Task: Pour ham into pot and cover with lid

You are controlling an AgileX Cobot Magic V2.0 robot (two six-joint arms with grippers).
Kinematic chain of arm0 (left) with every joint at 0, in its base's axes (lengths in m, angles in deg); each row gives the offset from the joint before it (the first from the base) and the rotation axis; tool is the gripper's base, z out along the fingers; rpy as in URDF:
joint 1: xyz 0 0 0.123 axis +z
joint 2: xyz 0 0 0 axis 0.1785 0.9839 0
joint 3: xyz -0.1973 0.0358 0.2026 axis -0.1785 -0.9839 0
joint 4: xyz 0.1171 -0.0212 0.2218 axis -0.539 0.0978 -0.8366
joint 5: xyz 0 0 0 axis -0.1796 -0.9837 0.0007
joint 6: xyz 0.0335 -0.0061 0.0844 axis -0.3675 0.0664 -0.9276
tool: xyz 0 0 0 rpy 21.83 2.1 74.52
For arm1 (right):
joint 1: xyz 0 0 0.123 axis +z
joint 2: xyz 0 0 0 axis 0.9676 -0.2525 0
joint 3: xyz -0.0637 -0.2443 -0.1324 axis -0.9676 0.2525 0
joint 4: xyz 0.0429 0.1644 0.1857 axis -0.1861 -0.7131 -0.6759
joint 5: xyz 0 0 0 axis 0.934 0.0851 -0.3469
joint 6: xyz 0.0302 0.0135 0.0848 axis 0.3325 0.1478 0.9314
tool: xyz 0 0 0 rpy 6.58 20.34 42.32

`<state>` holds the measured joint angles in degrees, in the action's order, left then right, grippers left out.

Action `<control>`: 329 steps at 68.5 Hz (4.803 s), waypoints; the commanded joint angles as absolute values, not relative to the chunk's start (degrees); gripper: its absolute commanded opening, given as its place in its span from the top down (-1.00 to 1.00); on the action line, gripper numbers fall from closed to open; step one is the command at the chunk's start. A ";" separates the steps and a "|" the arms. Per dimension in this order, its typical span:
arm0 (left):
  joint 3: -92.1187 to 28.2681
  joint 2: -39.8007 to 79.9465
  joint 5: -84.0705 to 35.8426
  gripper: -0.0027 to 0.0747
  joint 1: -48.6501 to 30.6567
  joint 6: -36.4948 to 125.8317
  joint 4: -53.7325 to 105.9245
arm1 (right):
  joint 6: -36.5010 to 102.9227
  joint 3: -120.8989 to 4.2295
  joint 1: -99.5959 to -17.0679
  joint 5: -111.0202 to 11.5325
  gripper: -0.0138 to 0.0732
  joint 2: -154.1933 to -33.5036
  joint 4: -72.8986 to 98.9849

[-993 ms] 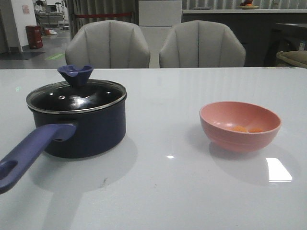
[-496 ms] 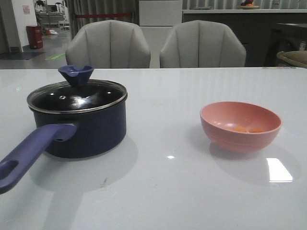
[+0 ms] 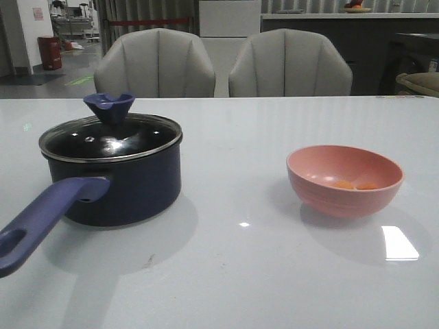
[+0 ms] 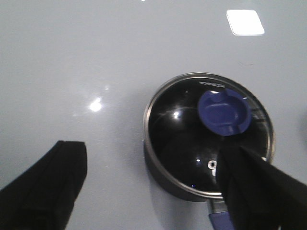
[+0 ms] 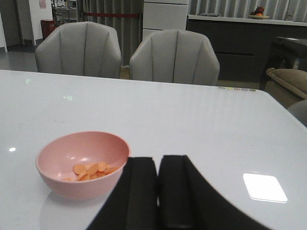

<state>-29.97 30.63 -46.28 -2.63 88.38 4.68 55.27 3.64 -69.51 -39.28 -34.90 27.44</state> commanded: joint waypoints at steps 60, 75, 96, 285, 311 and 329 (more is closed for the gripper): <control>9.69 66.83 -69.79 -0.59 -15.20 99.21 -5.12 | 55.27 3.33 -69.94 -34.17 0.35 -33.69 28.08; 9.69 68.93 -71.26 -0.58 -15.20 100.47 -4.45 | 55.27 3.33 -69.94 -34.17 0.35 -33.69 28.08; 9.94 70.68 -71.56 -0.53 -15.20 100.47 -3.77 | 55.27 3.33 -69.94 -34.17 0.35 -33.69 28.08; -20.79 60.20 -55.11 -0.53 10.61 97.13 -12.88 | 55.27 3.33 -69.94 -34.17 0.35 -33.69 28.08; -22.06 45.09 -53.08 -0.53 0.79 97.13 -12.77 | 55.27 3.33 -69.94 -34.17 0.35 -33.69 28.08; -29.67 28.52 -46.97 -0.53 -3.34 97.13 -9.84 | 55.27 3.33 -69.94 -34.17 0.35 -33.69 28.08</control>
<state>-28.31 35.28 -51.91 -2.51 97.06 -11.34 55.27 3.64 -69.51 -39.28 -34.90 27.44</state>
